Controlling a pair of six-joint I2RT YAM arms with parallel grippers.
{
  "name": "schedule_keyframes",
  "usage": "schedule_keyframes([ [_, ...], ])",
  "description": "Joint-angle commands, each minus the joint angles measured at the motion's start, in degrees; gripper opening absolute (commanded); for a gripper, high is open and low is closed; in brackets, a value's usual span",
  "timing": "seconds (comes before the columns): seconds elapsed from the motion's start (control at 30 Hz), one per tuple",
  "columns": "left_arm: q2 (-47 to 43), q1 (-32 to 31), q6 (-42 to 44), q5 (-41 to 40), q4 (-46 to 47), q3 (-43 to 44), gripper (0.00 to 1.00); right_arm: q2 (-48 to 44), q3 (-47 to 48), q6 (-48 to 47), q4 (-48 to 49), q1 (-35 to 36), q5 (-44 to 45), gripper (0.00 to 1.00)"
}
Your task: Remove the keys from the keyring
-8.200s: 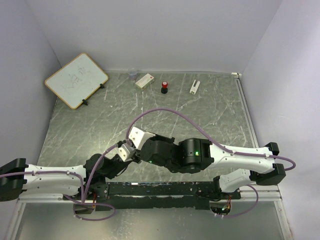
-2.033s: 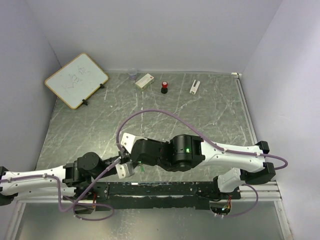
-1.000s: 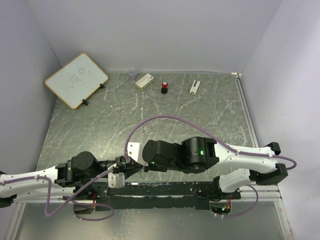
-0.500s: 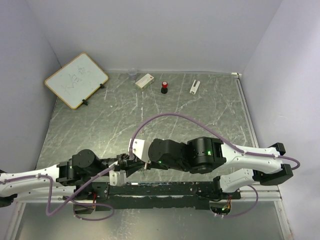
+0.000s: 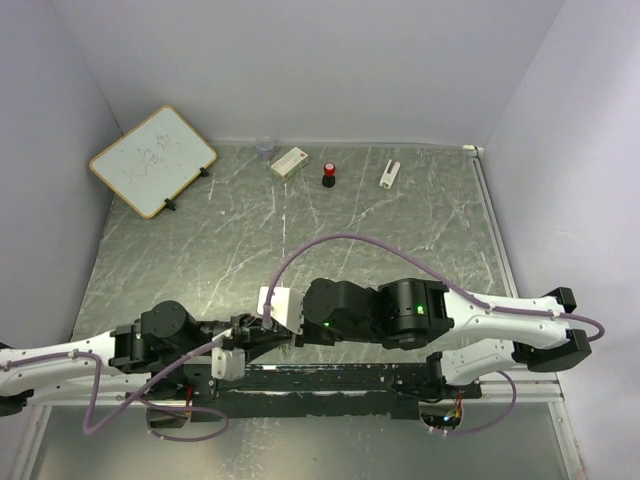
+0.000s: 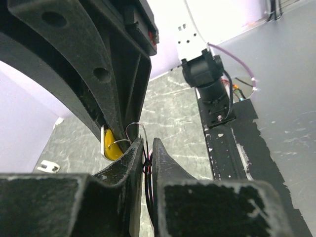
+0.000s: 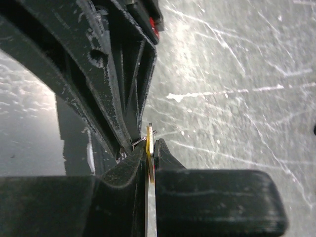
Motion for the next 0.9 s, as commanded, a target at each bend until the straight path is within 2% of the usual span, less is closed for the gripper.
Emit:
schedule_keyframes([
  [0.0,-3.1,-1.5,1.3,11.5,14.1,1.5,0.07,-0.4,-3.5,-2.6,11.4,-1.7,-8.7,0.0],
  [0.1,-3.8,-1.5,2.2,12.0,14.0,2.1,0.07,-1.5,-5.2,-2.8,13.5,-2.7,-11.4,0.0],
  [0.27,-4.3,-1.4,2.7,13.3,15.2,2.2,0.07,-2.8,-9.1,-2.9,18.0,-10.3,-21.1,0.0],
  [0.43,-4.8,-1.5,2.8,12.0,14.9,2.3,0.07,-3.6,-11.4,-3.2,20.4,-14.1,-18.9,0.0],
  [0.5,-4.5,-1.5,2.8,10.7,13.3,2.7,0.07,-4.4,-12.1,-3.3,21.4,-15.4,-15.3,0.0],
  [0.67,-3.8,-1.4,1.8,6.6,13.0,1.4,0.07,-8.4,-14.9,-1.8,27.0,-17.1,-0.1,0.0],
  [0.87,-1.1,-1.5,-0.7,-4.6,13.2,0.7,0.07,-12.0,-20.2,2.3,36.5,-20.0,19.0,0.0],
])
